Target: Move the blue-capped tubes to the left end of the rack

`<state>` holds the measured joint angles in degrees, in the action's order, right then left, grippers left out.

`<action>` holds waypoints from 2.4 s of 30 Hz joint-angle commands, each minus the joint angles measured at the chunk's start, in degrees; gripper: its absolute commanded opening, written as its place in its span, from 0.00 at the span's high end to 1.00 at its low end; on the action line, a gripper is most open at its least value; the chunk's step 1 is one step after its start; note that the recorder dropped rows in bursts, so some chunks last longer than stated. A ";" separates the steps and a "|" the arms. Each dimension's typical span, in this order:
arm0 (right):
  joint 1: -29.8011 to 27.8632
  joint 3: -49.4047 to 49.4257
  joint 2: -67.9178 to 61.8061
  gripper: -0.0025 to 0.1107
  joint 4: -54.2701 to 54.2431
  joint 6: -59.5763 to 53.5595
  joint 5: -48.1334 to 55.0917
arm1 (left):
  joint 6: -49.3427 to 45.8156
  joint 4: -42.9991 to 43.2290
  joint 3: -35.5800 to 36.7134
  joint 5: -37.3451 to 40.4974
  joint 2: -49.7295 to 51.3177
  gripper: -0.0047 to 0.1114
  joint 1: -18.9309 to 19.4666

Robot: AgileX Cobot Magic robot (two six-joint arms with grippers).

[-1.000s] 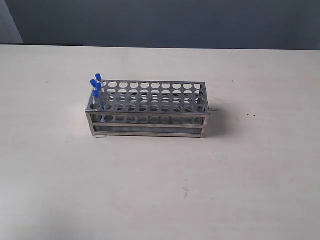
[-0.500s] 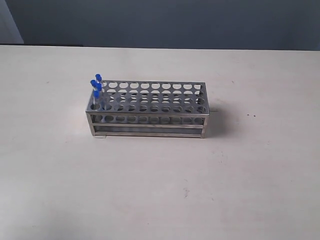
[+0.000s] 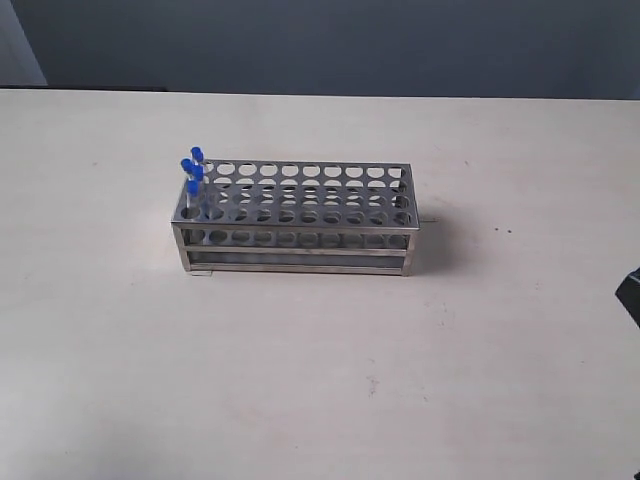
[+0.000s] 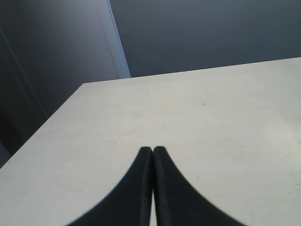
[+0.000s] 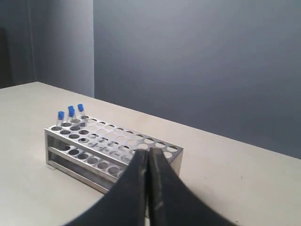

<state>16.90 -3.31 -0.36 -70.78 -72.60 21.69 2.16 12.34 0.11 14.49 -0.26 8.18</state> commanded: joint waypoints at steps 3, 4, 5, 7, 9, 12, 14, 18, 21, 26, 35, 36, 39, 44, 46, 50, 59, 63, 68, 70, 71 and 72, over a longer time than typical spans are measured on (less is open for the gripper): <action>-0.21 0.33 0.36 0.98 -1.92 -0.81 -1.74 | 0.20 0.27 -0.11 -0.75 0.26 0.96 0.22; -0.21 0.33 0.36 0.98 -2.05 -0.81 -1.74 | 0.20 0.27 -0.11 -0.75 0.26 0.96 0.22; -0.21 0.33 0.36 0.98 -1.80 -0.81 -1.74 | 0.20 0.27 -0.11 -0.75 0.26 0.96 0.22; -0.21 0.33 0.36 0.98 -0.23 -0.81 -2.27 | 0.20 0.27 -0.11 -0.75 0.26 0.96 0.22; -0.21 0.33 0.36 0.98 5.58 2.20 -2.39 | 0.20 0.27 -0.11 -0.75 0.26 0.96 0.22; -0.21 0.33 0.36 0.98 24.30 20.83 -2.10 | 0.20 0.27 -0.11 -0.75 0.26 0.96 0.22; -0.21 0.33 0.36 0.98 40.87 41.22 -2.46 | 0.20 0.27 -0.11 -0.75 0.26 0.96 0.22; -0.21 1.40 0.36 0.98 66.50 74.11 -7.12 | 0.20 0.27 -0.11 -0.75 0.26 0.96 0.22; -0.21 3.31 0.36 0.98 78.49 90.82 -16.99 | 0.20 0.27 -0.11 -0.75 0.26 0.96 0.22; -0.21 3.31 0.36 0.98 78.26 90.82 -18.48 | 0.20 0.27 -0.11 -0.75 0.26 0.96 0.22; -0.21 3.31 0.36 0.98 78.26 90.82 -18.48 | 0.20 0.27 -0.11 -0.75 0.26 0.96 0.22; -0.21 3.31 0.36 0.98 78.23 90.82 -18.60 | 0.20 0.27 -0.11 -0.75 0.26 0.96 0.22; -0.21 3.31 0.36 0.98 77.81 90.82 -18.85 | 0.20 0.27 -0.11 -0.75 0.26 0.96 0.22; -0.21 3.31 0.36 0.98 77.81 90.82 -18.85 | 0.20 0.27 -0.11 -0.75 0.26 0.96 -2.34; -0.21 3.31 0.36 0.98 77.81 90.82 -18.85 | 0.20 0.27 -0.11 -0.75 0.26 0.96 -3.14; -0.21 3.31 0.36 0.98 77.81 90.82 -18.85 | 0.20 0.27 -0.11 -0.75 0.26 0.96 -3.26; -0.21 3.31 0.36 0.98 77.81 90.82 -18.85 | 0.20 0.27 -0.11 -0.75 0.26 0.96 -3.26; -0.21 3.31 0.36 0.98 77.81 90.82 -18.39 | 0.20 0.27 -0.11 -0.75 0.26 0.96 -3.26; -0.21 3.31 0.36 0.98 77.81 90.82 -18.39 | 0.20 0.27 -0.11 -0.75 0.26 0.96 -3.26; -0.21 3.31 0.36 0.98 77.81 90.82 -18.39 | 0.20 0.38 -0.11 -0.75 0.26 0.96 -3.24; -0.21 3.31 0.36 0.98 77.81 90.82 -18.39 | 0.20 0.38 -0.11 -0.75 0.26 0.96 -3.24; -0.21 3.31 0.36 0.98 77.81 90.82 -18.39 | 0.20 0.38 -0.11 -0.75 0.26 0.96 -3.24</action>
<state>16.90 -0.44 -0.36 6.89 18.14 3.69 2.16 12.37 0.11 14.49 -0.26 5.14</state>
